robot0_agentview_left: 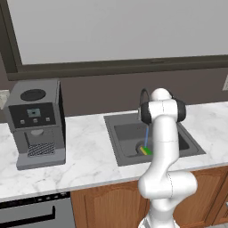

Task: Pick the pan and sponge and place them into the sink. Then turn on the water.

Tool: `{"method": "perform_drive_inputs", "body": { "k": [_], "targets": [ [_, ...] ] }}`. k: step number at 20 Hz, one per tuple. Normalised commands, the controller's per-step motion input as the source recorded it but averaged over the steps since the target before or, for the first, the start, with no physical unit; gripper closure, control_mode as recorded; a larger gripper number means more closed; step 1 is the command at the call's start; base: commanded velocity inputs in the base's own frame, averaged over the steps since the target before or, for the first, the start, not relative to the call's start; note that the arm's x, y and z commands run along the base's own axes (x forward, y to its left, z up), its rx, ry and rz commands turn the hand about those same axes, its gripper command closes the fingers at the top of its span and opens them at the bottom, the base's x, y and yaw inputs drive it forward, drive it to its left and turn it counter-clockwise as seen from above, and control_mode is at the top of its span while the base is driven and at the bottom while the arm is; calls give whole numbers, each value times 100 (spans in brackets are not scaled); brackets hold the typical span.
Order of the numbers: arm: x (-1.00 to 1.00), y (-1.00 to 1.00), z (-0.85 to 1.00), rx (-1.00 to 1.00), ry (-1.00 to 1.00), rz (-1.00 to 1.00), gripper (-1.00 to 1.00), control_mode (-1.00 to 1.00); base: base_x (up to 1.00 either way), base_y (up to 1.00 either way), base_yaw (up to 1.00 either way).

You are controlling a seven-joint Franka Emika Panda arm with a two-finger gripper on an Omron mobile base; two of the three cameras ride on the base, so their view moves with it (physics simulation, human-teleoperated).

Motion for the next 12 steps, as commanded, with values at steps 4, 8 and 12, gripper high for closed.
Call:
{"method": "perform_drive_inputs", "body": {
  "k": [4,8,12],
  "targets": [
    [-21,-46,-31,6,8,-7,100,-100,0,0,0],
    [-21,-43,-23,6,4,-6,100,-100,0,0,0],
    [-16,-36,-10,5,-1,-3,100,-100,0,0,0]
  ]
}}
